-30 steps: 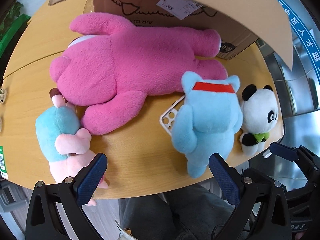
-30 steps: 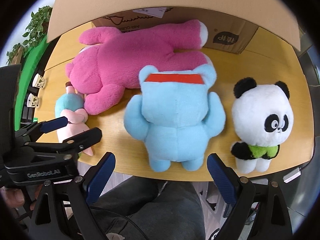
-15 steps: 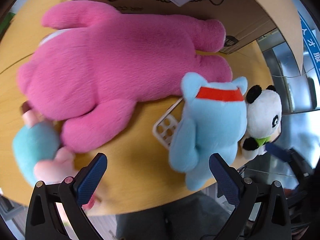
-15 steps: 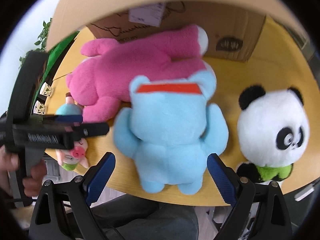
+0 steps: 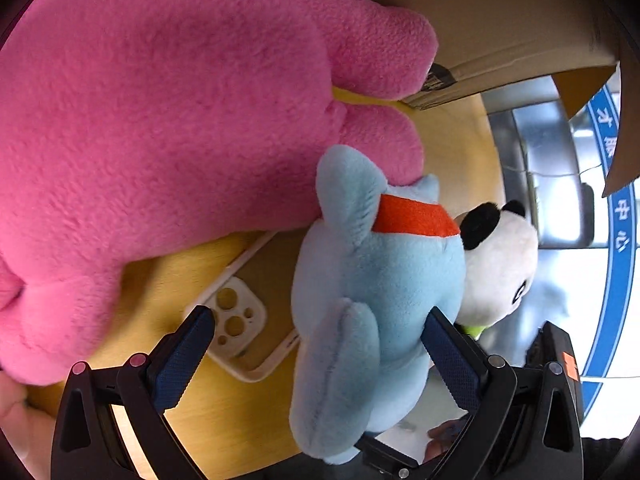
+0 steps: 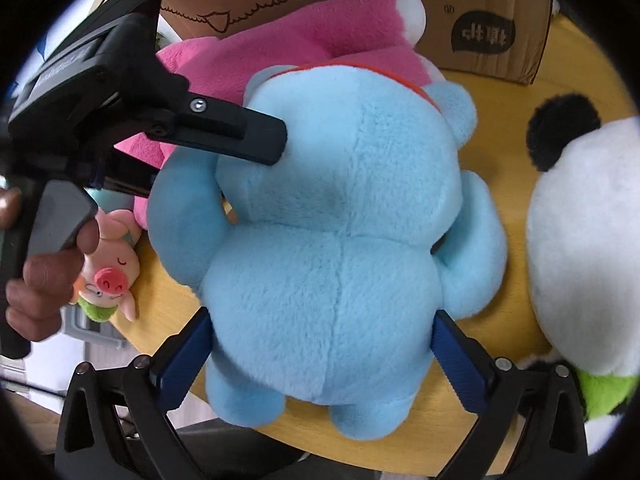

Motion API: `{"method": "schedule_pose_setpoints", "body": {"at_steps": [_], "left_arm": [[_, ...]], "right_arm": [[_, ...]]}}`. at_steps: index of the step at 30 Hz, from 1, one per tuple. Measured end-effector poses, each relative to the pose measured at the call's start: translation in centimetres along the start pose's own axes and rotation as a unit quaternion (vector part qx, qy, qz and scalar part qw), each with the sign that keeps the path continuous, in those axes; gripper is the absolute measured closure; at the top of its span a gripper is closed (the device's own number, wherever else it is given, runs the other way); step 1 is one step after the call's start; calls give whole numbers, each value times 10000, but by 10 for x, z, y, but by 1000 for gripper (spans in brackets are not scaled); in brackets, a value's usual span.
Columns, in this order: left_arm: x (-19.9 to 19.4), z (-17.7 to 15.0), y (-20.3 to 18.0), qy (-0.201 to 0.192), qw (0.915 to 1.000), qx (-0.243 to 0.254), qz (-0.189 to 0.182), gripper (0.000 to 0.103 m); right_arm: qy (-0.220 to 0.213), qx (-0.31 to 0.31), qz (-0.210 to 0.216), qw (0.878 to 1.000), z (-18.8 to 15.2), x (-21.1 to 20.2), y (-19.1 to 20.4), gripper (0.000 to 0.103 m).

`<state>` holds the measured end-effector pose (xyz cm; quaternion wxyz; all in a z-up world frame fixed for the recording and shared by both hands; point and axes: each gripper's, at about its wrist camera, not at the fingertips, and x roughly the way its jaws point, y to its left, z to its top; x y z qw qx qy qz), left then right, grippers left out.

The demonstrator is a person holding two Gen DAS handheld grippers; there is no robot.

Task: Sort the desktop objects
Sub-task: 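Grasp the light-blue plush with the right tool and lift it, then carry the light-blue plush with the right tool over the cardboard box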

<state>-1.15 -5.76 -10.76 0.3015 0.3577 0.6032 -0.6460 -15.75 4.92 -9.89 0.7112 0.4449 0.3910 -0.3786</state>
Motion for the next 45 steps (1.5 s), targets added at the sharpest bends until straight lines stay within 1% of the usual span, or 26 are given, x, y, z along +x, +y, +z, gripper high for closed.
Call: {"method": "schedule_pose_setpoints", "body": {"at_steps": [1, 2, 4, 5, 6, 7, 9, 11, 13, 15, 18, 22, 25, 28, 29, 31, 32, 33, 35, 36, 37, 38, 39, 41, 43, 45], "left_arm": [[1, -1, 1, -15, 10000, -46, -85, 0], [1, -3, 2, -43, 9999, -70, -146, 3], [-2, -8, 1, -100, 9991, -109, -397, 18], [-4, -9, 0, -117, 9983, -138, -562, 35], [-6, -11, -3, -137, 9977, -144, -641, 48], [-9, -12, -6, -155, 9973, -140, -702, 49], [-13, -14, -12, -145, 9979, -30, -628, 55], [-17, -17, -14, -110, 9979, -34, -641, 59], [-22, -23, -19, -69, 9980, 33, -624, 63], [-31, -36, -23, -36, 9980, 107, -630, 78], [-44, -44, -25, -66, 9979, 83, -639, 80], [-84, -55, -35, -357, 9959, 66, -827, 80], [-134, -62, -63, -717, 9928, 290, -913, 80], [-192, -68, -102, -1152, 9869, 698, -888, 80], [-213, -70, -117, -1305, 9840, 876, -839, 80], [-248, -71, -145, -1535, 9779, 1236, -698, 80], [-254, -71, -155, -1557, 9760, 1393, -614, 80], [-260, -72, -164, -1579, 9738, 1549, -529, 80], [-273, -74, -182, -1622, 9684, 1860, -360, 80], [-279, -74, -191, -1642, 9652, 2015, -275, 80], [-284, -74, -198, -1658, 9626, 2134, -198, 80], [-277, -71, -188, -1638, 9659, 1998, -187, 80], [-270, -66, -175, -1617, 9700, 1803, -222, 81], [-249, -58, -139, -1536, 9806, 1181, -289, 82], [-235, -61, -123, -1443, 9841, 983, -328, 84], [-226, -67, -122, -1358, 9848, 1003, -405, 85]], "right_arm": [[64, -9, 55, 10000, 1, 0, -1, 0], [129, -17, 110, 9999, 1, 1, -2, 0], [260, 17, 236, 9994, 4, 1, -4, 4], [313, 28, 301, 9991, 5, 1, -5, 5], [356, 35, 361, 9987, 7, -1, -5, 10], [399, 41, 420, 9983, 8, -2, -5, 14], [474, 52, 593, 9971, 8, -5, -7, 20], [557, 97, 797, 9952, 6, -8, -8, 22], [597, 63, 833, 9947, 3, -12, -6, 23], [590, 38, 853, 9946, 0, -16, -4, 25], [473, -140, 980, 9940, 2, -27, 4, 28], [163, -340, 1263, 9913, 12, -62, 19, 29], [-259, -665, 1398, 9876, 26, -106, 38, 29], [-705, -1053, 1587, 9792, 46, -158, 62, 30], [-859, -1216, 1673, 9746, 53, -178, 72, 34], [-1181, -1707, 1767, 9621, 61, -214, 96, 48], [-1349, -2083, 1848, 9509, 65, -233, 113, 81], [-1493, -2454, 1847, 9399, 69, -248, 130, 96], [-1484, -2722, 1748, 9345, 78, -244, 147, 95], [-1456, -2817, 1696, 9331, 83, -239, 154, 90], [-1336, -2702, 1682, 9386, 87, -225, 152, 88], [-1175, -2496, 1681, 9464, 91, -207, 146, 81], [-1072, -2303, 1638, 9532, 91, -196, 136, 77], [-913, -1925, 1514, 9652, 89, -180, 111, 76], [-775, -1588, 1411, 9741, 86, -167, 90, 72], [-595, -1096, 1511, 9806, 87, -155, 66, 51]]}}
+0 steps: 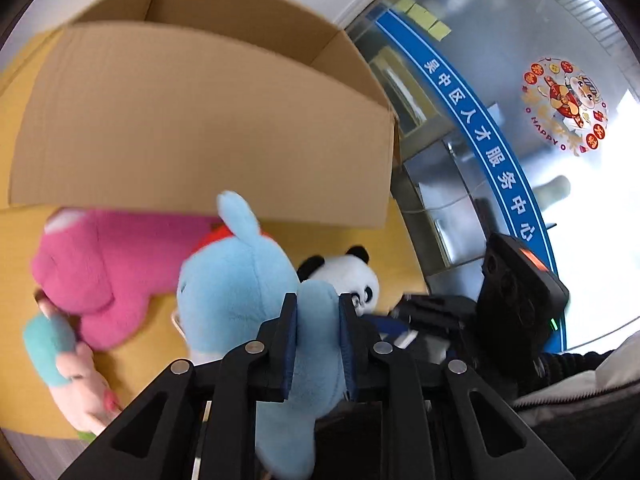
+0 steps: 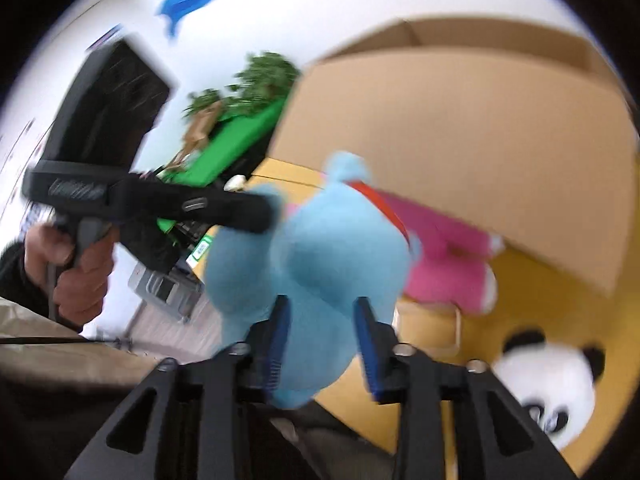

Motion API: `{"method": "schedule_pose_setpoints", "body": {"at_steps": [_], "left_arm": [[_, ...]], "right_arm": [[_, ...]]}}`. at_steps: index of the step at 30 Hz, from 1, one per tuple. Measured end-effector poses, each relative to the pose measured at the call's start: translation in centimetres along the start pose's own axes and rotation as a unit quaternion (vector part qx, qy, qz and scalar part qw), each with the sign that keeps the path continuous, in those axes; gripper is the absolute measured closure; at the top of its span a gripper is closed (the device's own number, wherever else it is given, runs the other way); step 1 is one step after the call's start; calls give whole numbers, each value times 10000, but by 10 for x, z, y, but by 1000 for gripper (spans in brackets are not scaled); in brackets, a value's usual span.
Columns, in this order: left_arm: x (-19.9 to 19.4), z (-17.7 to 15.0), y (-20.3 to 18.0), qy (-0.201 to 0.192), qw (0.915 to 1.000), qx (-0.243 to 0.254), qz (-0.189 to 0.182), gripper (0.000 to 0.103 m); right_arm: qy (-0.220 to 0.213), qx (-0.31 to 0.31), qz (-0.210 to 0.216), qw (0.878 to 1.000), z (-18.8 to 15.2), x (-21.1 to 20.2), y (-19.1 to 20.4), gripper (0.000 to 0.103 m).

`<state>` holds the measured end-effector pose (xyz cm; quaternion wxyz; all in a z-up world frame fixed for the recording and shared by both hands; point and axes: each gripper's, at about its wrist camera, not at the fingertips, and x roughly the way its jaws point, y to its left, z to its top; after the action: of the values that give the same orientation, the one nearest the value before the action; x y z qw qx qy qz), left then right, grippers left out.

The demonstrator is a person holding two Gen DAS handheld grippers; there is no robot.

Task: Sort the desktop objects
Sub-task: 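Carry the light-blue plush with the right tool over the cardboard box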

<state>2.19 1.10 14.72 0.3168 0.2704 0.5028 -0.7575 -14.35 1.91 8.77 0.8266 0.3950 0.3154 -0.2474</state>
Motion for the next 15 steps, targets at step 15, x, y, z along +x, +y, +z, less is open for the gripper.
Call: {"method": "schedule_pose_setpoints", "body": {"at_steps": [15], "left_arm": [[38, 3, 11, 395, 9982, -449, -27, 85]], "right_arm": [[274, 2485, 1508, 9564, -62, 84, -115, 27]]}}
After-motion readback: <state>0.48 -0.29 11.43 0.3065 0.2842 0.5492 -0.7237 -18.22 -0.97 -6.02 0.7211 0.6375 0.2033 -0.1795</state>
